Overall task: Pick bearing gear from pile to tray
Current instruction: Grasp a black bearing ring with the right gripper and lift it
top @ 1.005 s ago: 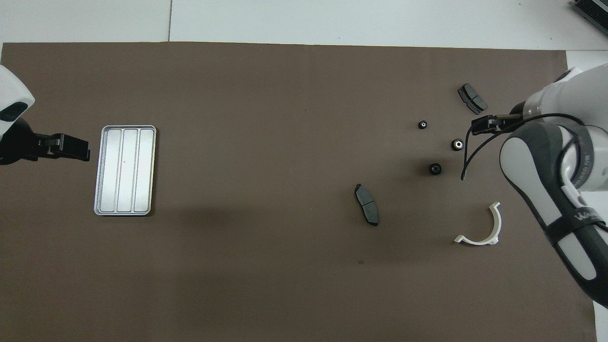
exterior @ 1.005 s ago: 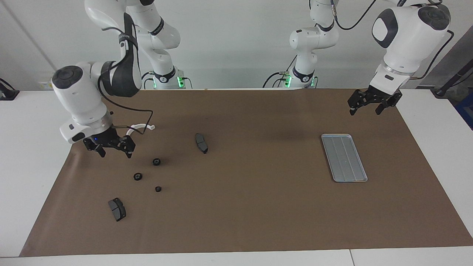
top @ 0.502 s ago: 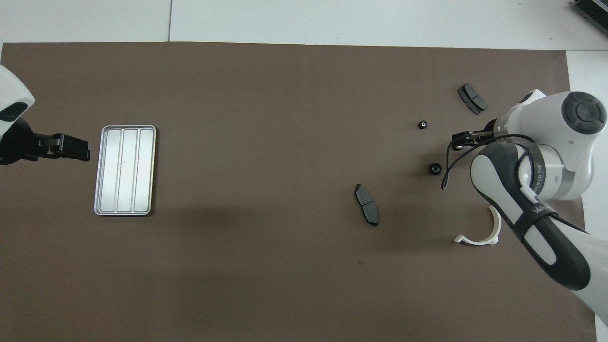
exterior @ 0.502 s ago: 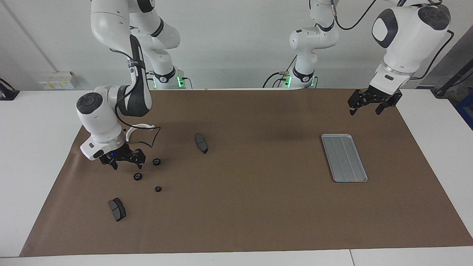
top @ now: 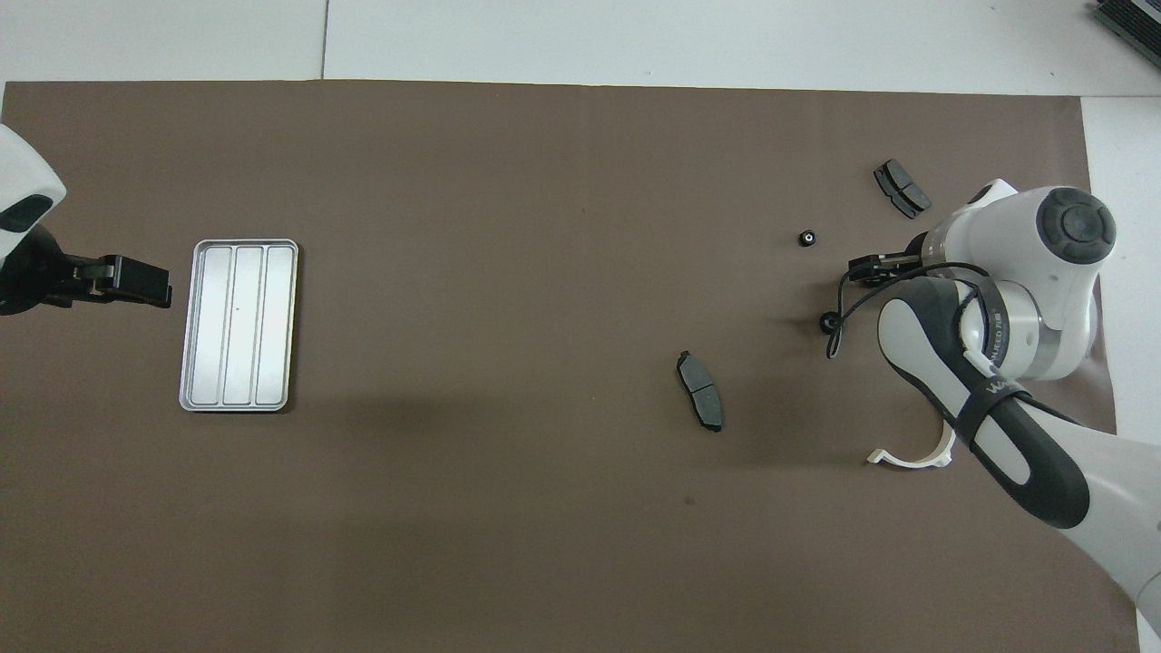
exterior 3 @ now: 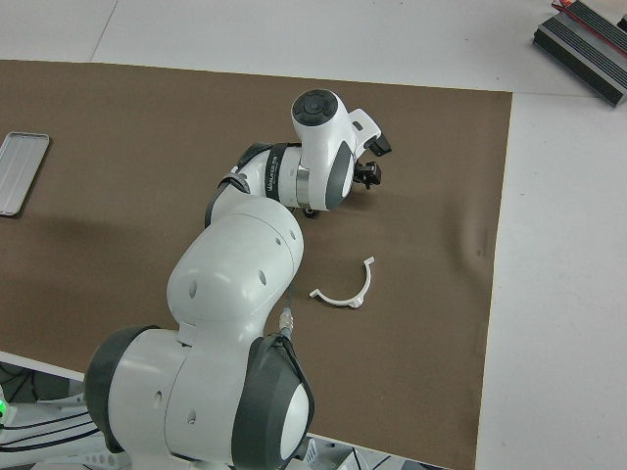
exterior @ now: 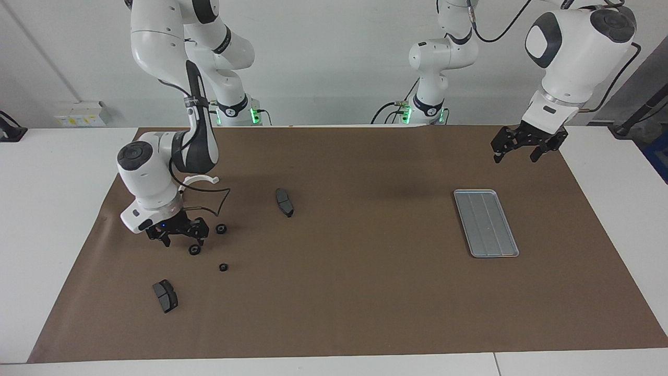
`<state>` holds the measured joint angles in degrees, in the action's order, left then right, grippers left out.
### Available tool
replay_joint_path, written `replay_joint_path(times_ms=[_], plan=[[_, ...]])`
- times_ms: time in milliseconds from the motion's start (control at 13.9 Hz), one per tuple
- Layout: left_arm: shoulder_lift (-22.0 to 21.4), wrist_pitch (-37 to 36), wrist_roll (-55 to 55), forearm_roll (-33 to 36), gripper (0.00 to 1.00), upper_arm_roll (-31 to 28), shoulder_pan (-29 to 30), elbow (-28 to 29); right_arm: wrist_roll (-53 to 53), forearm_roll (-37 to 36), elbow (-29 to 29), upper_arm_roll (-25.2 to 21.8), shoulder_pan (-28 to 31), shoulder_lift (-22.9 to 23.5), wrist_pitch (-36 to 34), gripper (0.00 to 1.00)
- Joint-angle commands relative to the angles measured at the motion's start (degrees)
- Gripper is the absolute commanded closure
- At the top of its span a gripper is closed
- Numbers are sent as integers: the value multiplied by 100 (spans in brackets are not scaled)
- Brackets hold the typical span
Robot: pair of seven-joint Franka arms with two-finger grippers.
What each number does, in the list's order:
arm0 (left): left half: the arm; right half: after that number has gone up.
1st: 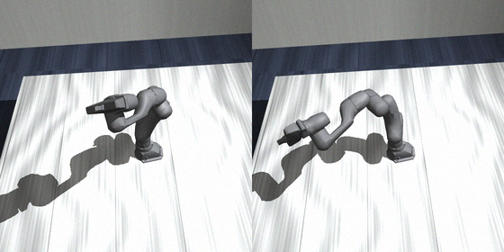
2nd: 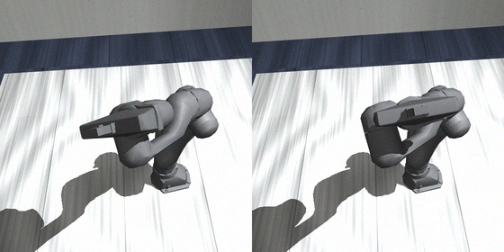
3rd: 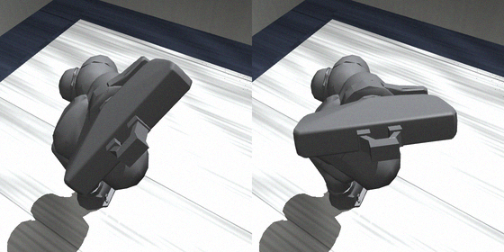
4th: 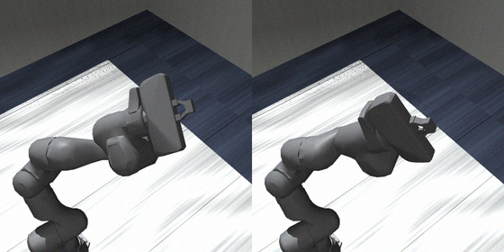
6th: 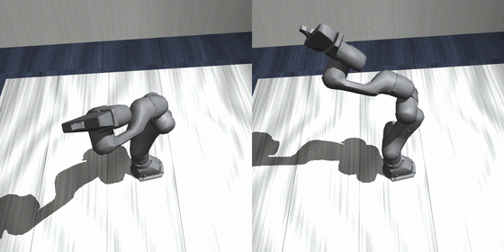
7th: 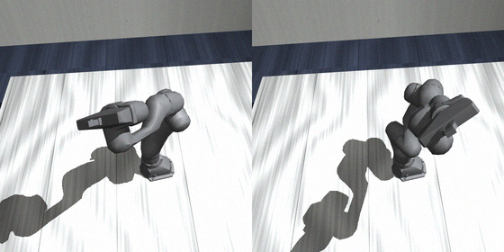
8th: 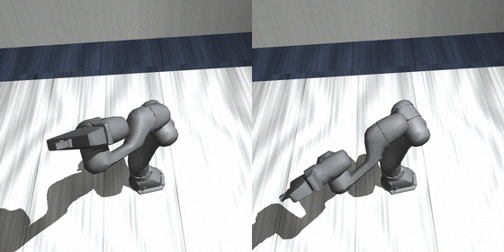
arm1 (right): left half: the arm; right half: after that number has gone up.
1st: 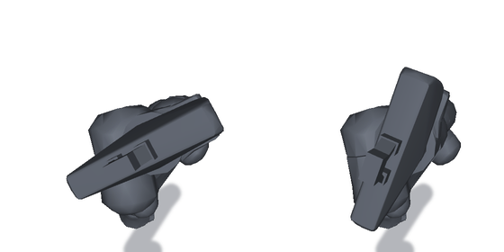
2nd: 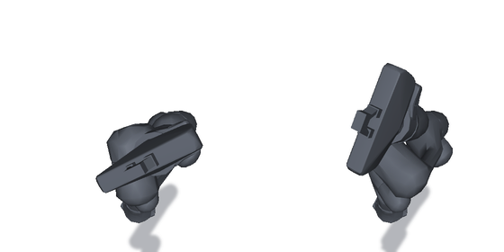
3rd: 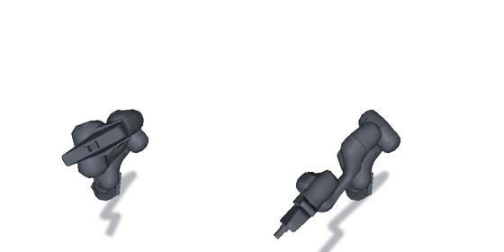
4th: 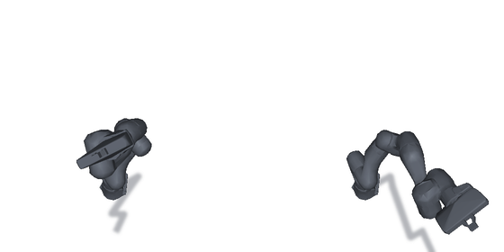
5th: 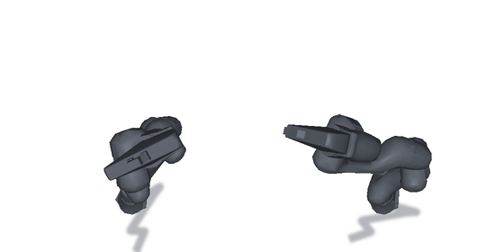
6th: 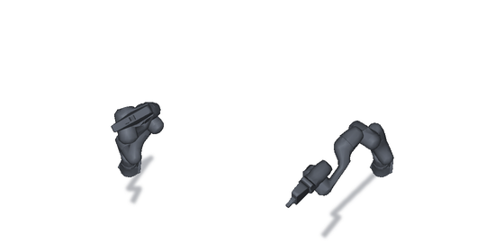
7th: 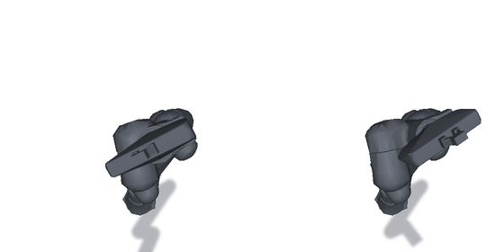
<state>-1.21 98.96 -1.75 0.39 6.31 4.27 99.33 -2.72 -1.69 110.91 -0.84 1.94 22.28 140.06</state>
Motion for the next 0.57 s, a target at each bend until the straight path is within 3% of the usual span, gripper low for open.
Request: replay_joint_path(times_ms=[0, 287, 502], plan=[[-126, -78, -80, 57, 0, 11, 48, 86, -141, 90, -8, 49, 43, 48, 100, 23], [-126, -78, -80, 57, 0, 11, 48, 86, 78, 90, 1, 49, -150, 101, 109, 36], [-126, -78, -80, 57, 0, 11, 48, 86, -17, -6, 1, 40, -106, 101, 118, 36]])
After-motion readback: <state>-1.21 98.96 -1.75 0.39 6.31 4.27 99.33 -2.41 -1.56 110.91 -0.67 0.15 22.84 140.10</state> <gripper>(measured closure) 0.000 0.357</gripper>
